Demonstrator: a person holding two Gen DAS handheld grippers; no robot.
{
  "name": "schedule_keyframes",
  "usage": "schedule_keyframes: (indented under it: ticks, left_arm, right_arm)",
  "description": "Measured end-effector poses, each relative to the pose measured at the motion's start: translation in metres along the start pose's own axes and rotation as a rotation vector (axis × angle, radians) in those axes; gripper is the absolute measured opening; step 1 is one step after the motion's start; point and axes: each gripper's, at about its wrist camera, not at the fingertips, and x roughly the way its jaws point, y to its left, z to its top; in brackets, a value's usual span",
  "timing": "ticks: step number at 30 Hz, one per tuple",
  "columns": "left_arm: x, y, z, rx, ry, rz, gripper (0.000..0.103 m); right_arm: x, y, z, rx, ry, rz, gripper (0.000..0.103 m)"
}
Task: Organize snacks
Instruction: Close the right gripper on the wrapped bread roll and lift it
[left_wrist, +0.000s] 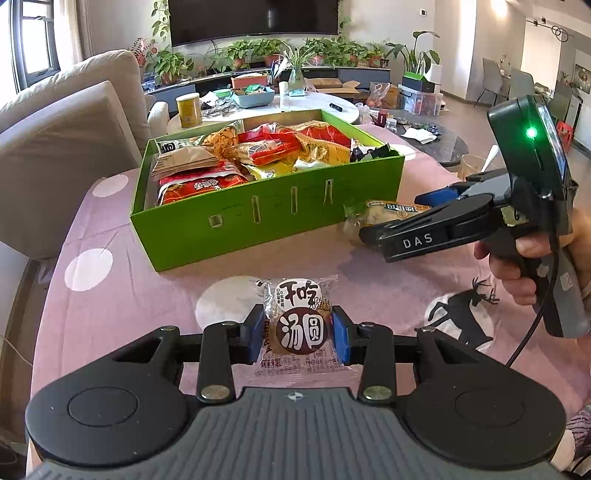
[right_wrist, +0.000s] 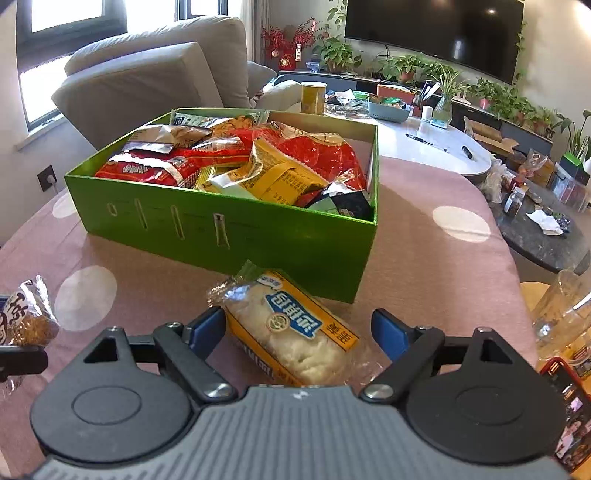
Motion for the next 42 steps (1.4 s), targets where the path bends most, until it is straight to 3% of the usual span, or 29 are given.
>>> schedule_keyframes:
  ticks: [6, 16, 28, 31, 35, 42]
  left_arm:
    - [0.001, -0.001, 0.000, -0.009, 0.006, -0.002, 0.035]
    - [-0.005, 0.008, 0.000, -0.045, -0.015, 0.004, 0.035]
    - [-0.014, 0.017, -0.002, -0.080, -0.048, 0.012, 0.035]
    - [-0.015, 0.019, -0.003, -0.090, -0.051, 0.011, 0.035]
    - [-0.014, 0.022, -0.004, -0.101, -0.048, 0.013, 0.035]
    - [-0.012, 0.024, -0.001, -0.106, -0.053, 0.021, 0.035]
  right_arm:
    - [-0.002, 0.007, 0.000, -0.007, 0.002, 0.001, 0.074]
    - [-0.026, 0.022, -0.002, 0.060, -0.004, 0.021, 0.052]
    - [-0.044, 0.027, -0.005, 0.129, 0.004, 0.038, 0.051]
    - [-0.043, 0.032, -0.014, 0.113, 0.039, 0.061, 0.053]
    - [-0.043, 0.041, -0.024, 0.058, 0.044, 0.071, 0.080]
    - [-0.029, 0.046, -0.019, 0.028, 0.049, 0.013, 0.080]
